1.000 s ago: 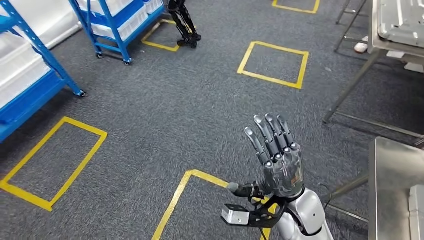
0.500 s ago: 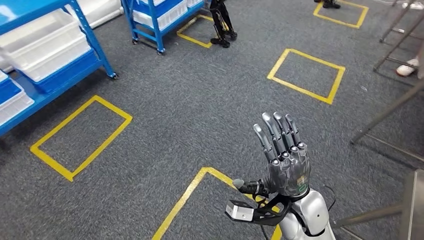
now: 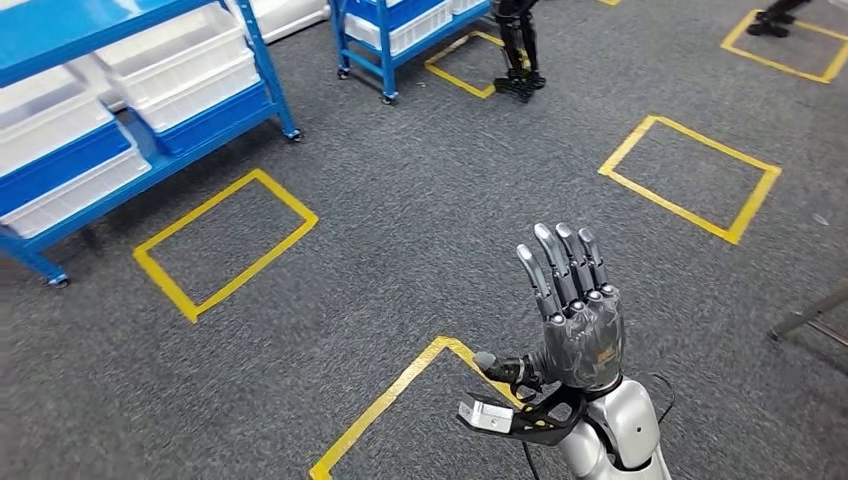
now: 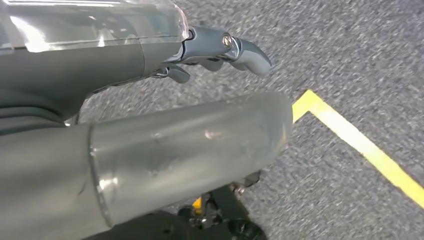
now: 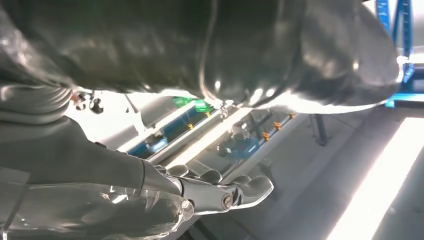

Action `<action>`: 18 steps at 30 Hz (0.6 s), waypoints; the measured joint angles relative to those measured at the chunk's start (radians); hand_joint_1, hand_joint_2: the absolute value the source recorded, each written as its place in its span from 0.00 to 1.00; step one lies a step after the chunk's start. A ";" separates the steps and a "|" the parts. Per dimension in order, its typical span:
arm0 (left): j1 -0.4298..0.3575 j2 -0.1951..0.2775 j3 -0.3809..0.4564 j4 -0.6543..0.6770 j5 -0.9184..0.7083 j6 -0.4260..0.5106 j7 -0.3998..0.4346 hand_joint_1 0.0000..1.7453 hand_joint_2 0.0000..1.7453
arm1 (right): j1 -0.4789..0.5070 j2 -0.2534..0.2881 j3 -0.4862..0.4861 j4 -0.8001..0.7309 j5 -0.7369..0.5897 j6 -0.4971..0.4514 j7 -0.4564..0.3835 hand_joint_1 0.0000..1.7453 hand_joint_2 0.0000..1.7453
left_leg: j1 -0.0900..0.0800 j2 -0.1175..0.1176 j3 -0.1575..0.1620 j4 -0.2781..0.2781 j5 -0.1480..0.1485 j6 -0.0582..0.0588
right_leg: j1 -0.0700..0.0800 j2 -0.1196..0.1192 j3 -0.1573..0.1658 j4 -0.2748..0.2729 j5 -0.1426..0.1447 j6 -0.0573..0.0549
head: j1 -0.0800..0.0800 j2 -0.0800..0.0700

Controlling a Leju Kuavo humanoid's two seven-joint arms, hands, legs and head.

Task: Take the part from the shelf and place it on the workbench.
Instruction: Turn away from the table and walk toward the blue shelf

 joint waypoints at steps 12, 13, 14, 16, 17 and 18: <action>-0.002 -0.001 0.011 0.000 -0.001 0.001 0.016 0.00 0.00 | 0.028 0.057 -0.060 0.029 -0.049 0.000 -0.094 0.00 0.00 | -0.024 0.126 0.045 -0.046 0.009 0.029 | 0.024 -0.145 0.013 -0.006 -0.011 0.003 | 0.000 0.000; 0.000 -0.001 0.013 0.000 -0.001 0.001 0.019 0.00 0.00 | 0.030 0.062 -0.063 0.033 -0.048 0.000 -0.096 0.00 0.00 | -0.021 0.118 0.047 -0.052 0.012 0.034 | 0.024 -0.146 0.015 -0.006 -0.013 0.008 | 0.000 0.000; 0.001 -0.001 0.014 0.000 -0.001 0.001 0.020 0.00 0.00 | 0.032 0.066 -0.066 0.036 -0.047 0.000 -0.097 0.00 0.00 | -0.018 0.110 0.050 -0.058 0.016 0.039 | 0.023 -0.134 0.016 -0.001 -0.019 0.013 | 0.000 0.000; 0.000 -0.002 0.016 0.000 -0.001 0.001 0.023 0.00 0.00 | 0.037 0.072 -0.078 0.043 -0.044 0.000 -0.097 0.00 0.00 | -0.012 0.095 0.055 -0.070 0.024 0.051 | 0.019 -0.087 -0.010 0.059 -0.061 0.020 | 0.001 0.000; -0.003 -0.002 0.016 0.000 -0.001 0.000 0.024 0.00 0.00 | 0.042 0.073 -0.087 0.046 -0.042 0.000 -0.098 0.00 0.00 | -0.013 0.085 0.054 -0.071 0.025 0.054 | 0.018 -0.064 -0.037 0.116 -0.091 0.022 | 0.001 0.000; -0.005 -0.002 0.017 0.000 -0.001 -0.001 0.026 0.00 0.00 | 0.049 0.074 -0.096 0.051 -0.041 0.000 -0.098 0.00 0.00 | -0.014 0.075 0.053 -0.071 0.025 0.056 | 0.017 -0.052 -0.070 0.180 -0.119 0.023 | 0.001 0.000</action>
